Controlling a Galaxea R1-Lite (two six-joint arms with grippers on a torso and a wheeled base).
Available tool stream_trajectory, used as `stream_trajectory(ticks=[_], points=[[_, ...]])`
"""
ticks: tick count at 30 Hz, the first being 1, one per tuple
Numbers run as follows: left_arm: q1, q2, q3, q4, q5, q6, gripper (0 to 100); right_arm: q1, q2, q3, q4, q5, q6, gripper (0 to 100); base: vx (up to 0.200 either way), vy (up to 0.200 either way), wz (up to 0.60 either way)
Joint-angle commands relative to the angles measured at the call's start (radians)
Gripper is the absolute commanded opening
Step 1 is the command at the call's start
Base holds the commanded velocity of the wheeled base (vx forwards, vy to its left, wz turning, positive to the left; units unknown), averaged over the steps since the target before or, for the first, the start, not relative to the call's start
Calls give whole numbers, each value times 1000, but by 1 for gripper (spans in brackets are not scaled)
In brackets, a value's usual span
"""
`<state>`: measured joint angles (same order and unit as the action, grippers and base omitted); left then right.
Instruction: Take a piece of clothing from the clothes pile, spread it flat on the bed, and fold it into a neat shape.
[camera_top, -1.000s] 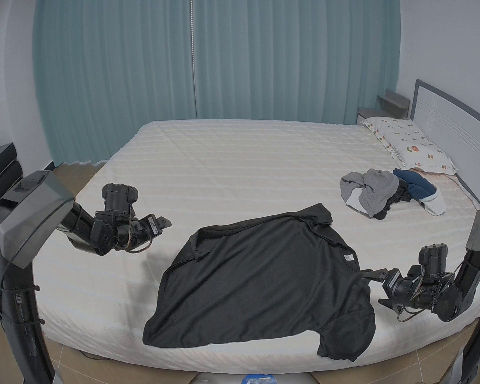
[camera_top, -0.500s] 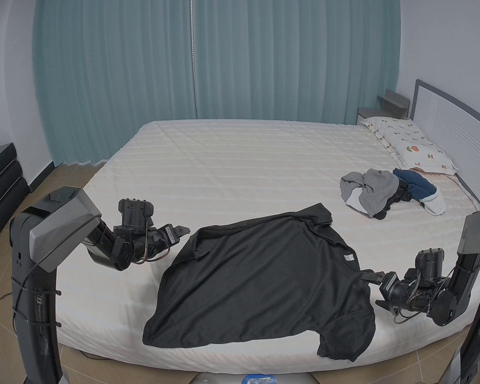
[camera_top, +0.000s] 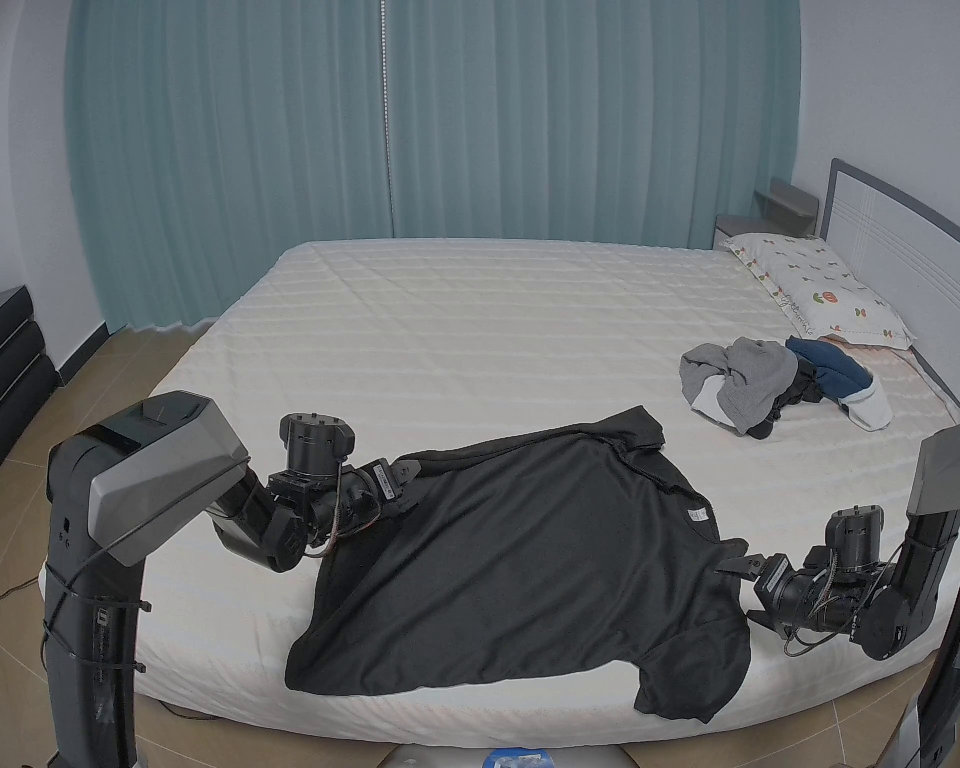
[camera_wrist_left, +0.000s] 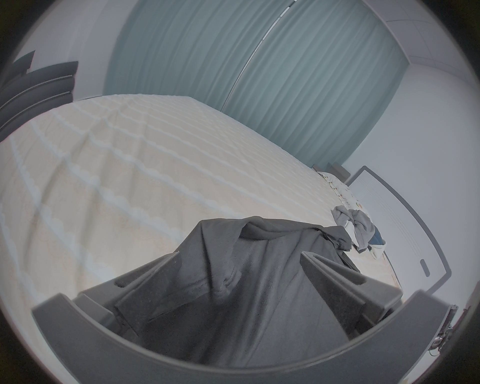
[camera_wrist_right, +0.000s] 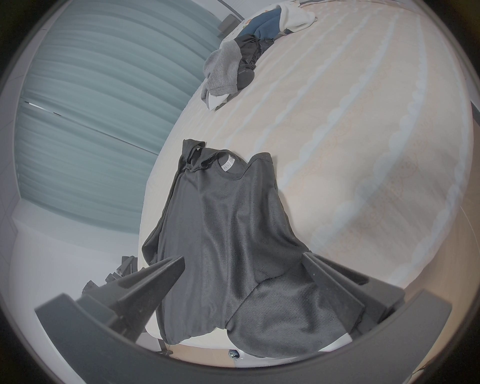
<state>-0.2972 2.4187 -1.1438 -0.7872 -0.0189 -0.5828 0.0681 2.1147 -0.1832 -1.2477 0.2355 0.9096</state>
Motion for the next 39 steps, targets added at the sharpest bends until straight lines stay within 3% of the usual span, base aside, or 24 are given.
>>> stream_trajectory(ticks=[1, 12, 13, 20, 26, 39], points=[[-13, 76, -73, -1, 51, 0, 100, 1, 2, 2, 1, 1, 0, 100, 0, 0, 0], [-30, 138, -139, 5, 76, 0, 100, 1, -1, 2, 1, 1, 0, 100, 0, 0, 0], [-30, 141, -139, 0, 74, 0, 0, 1, -1, 2, -1, 1, 0, 100, 0, 0, 0], [-20, 152, -169, 6, 86, 0, 0, -1, -2, 2, -1, 1, 0, 100, 0, 0, 0], [47, 227, -358, 8, 255, -8, 0, -1, -1, 2, -1, 1, 2, 100, 0, 0, 0], [110, 369, -600, -1, 320, -6, 0, 1, 10, 1, -1, 2, 5, 100, 0, 0, 0]])
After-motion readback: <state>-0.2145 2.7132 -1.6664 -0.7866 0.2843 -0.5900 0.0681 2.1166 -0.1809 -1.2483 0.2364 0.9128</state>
